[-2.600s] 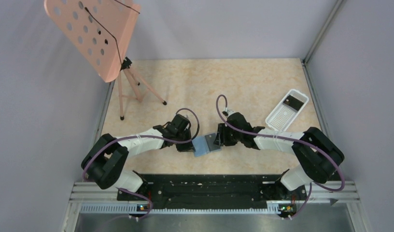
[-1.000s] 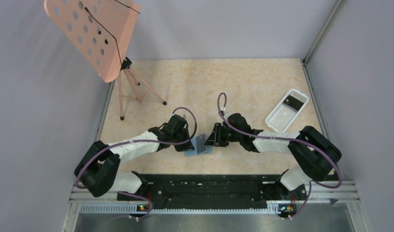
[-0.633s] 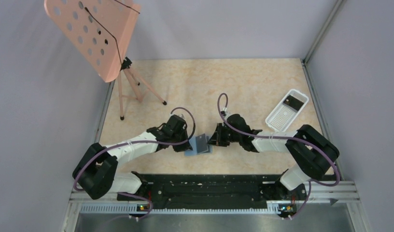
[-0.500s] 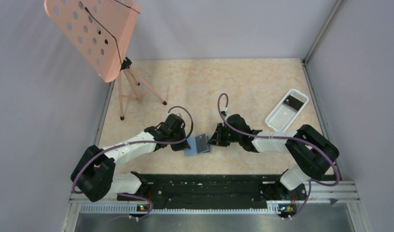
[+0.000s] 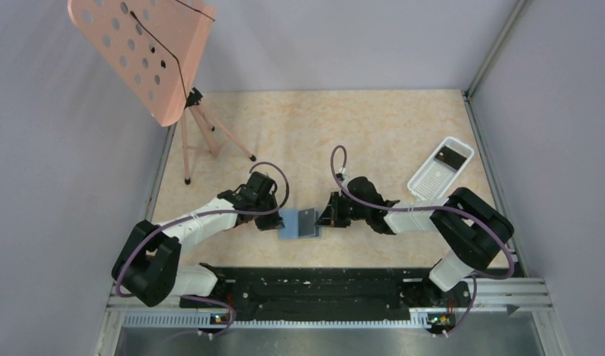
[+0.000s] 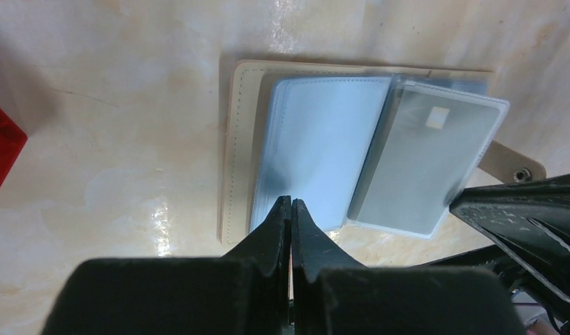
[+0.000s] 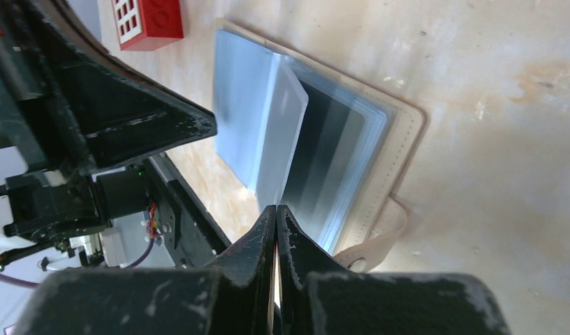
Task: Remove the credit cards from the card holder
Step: Remove the credit card from the card holder.
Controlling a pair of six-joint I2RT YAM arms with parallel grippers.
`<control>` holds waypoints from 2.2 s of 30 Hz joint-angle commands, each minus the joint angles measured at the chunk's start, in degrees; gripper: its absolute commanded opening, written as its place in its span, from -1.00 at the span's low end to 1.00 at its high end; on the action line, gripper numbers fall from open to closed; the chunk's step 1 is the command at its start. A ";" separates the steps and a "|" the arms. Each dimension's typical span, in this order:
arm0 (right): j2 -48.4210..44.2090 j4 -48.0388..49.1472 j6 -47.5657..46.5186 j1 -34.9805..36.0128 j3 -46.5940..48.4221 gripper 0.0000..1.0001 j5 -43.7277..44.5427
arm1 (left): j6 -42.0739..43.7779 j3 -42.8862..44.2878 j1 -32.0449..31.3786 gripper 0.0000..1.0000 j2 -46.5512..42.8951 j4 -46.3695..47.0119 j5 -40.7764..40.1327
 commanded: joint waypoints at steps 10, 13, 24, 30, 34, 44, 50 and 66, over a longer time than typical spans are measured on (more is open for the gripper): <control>1.95 6.81 1.73 2.79 3.38 -0.65 -2.67 | 0.72 -1.04 1.03 -1.00 1.94 2.37 1.63; 3.46 7.61 2.15 4.19 4.84 -0.62 -3.15 | 0.78 -0.92 1.31 -1.00 1.48 2.24 1.68; 4.00 8.59 1.56 6.41 6.62 -0.23 -3.38 | 0.97 1.36 2.71 -1.00 -1.65 -1.18 -0.39; 5.35 10.27 1.37 6.89 7.45 -0.16 -4.47 | -0.21 1.67 4.39 -0.99 -9.44 -3.60 -6.13; 6.99 11.30 1.69 7.55 8.90 -0.15 -5.15 | -0.17 1.60 6.03 -0.99 -12.53 -4.87 -8.34; 8.35 8.94 0.34 8.48 10.38 0.08 -4.84 | 0.91 1.72 7.09 -0.91 -13.51 -5.08 -7.25; 7.73 -2.28 -2.00 8.41 12.16 0.04 1.36 | 2.57 -0.34 7.09 -0.82 -11.45 -0.51 0.27; 9.10 -12.31 -3.87 8.03 13.43 -0.10 11.59 | 3.26 -4.78 6.84 -0.45 -2.44 6.47 8.13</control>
